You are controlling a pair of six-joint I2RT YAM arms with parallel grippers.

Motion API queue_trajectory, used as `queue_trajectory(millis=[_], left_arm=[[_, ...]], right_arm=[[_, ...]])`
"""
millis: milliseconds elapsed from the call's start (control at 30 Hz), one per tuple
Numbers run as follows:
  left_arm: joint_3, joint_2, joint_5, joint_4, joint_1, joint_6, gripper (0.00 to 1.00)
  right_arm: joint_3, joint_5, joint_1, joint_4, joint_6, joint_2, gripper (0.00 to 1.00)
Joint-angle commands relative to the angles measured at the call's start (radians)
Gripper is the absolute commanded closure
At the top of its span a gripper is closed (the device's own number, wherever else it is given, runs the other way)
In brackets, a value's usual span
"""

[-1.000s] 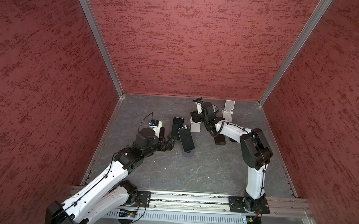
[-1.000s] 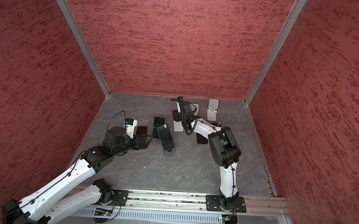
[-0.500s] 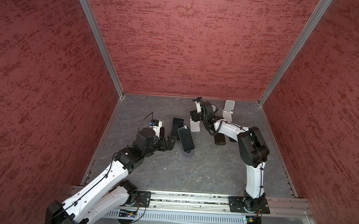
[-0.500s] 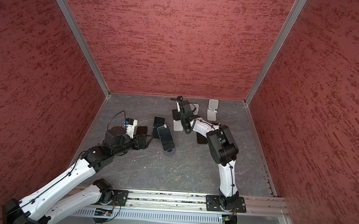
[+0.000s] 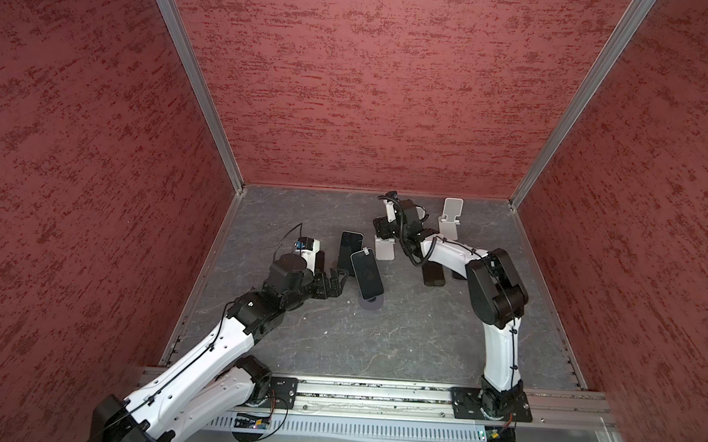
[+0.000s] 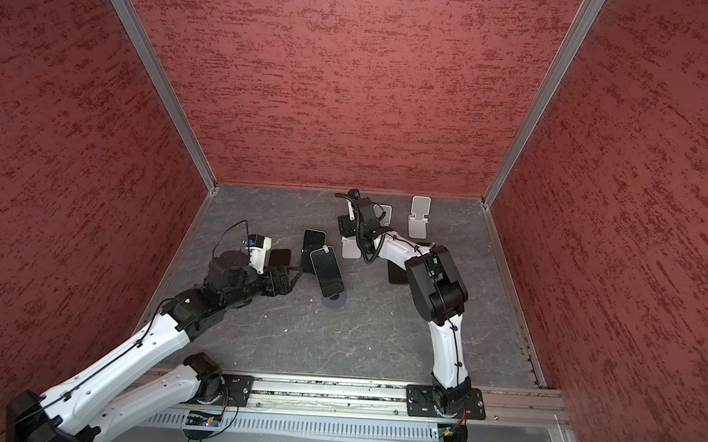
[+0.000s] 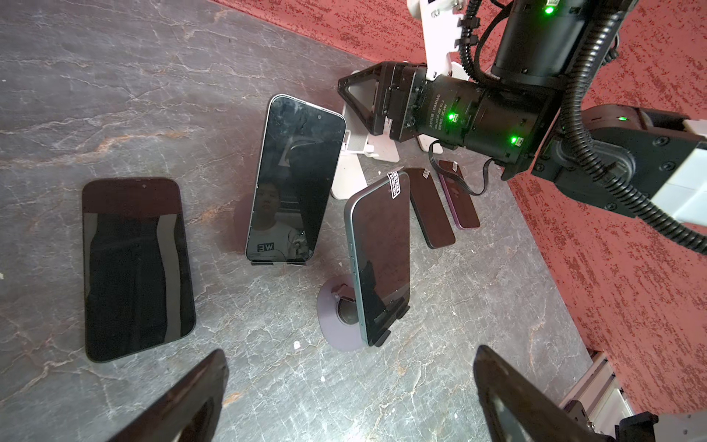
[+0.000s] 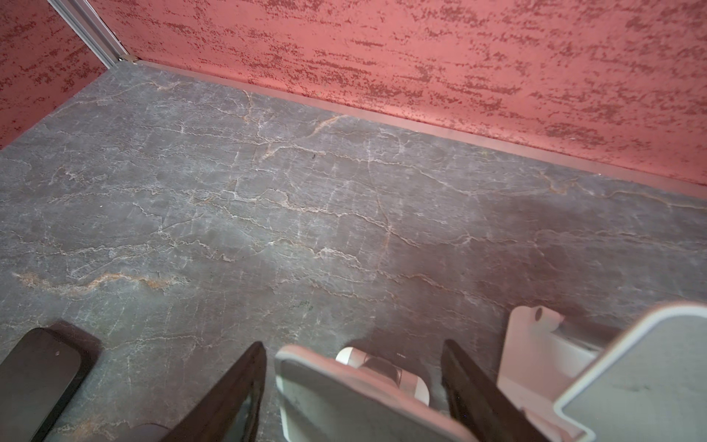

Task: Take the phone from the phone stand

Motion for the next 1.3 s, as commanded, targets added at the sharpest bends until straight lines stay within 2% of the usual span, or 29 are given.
queue_trajectory(millis=[0,533,1000,1267], left_arm=[[-0.003,0.008,-0.004,0.017,-0.002,0.018,0.0],[0.009,0.043,-0.013,0.026,-0.001,0.028,0.0],[0.013,0.056,-0.013,0.026,-0.002,0.01,0.0],[0.012,0.062,-0.017,0.022,-0.002,-0.009,0.0]], right_arm=[[0.037,-0.002,-0.003,0.003,0.001,0.012,0.26],[0.029,-0.02,-0.002,-0.034,-0.007,-0.101,0.2],[-0.15,-0.091,0.001,-0.059,-0.007,-0.311,0.2],[-0.28,-0.107,0.023,-0.083,0.014,-0.423,0.15]])
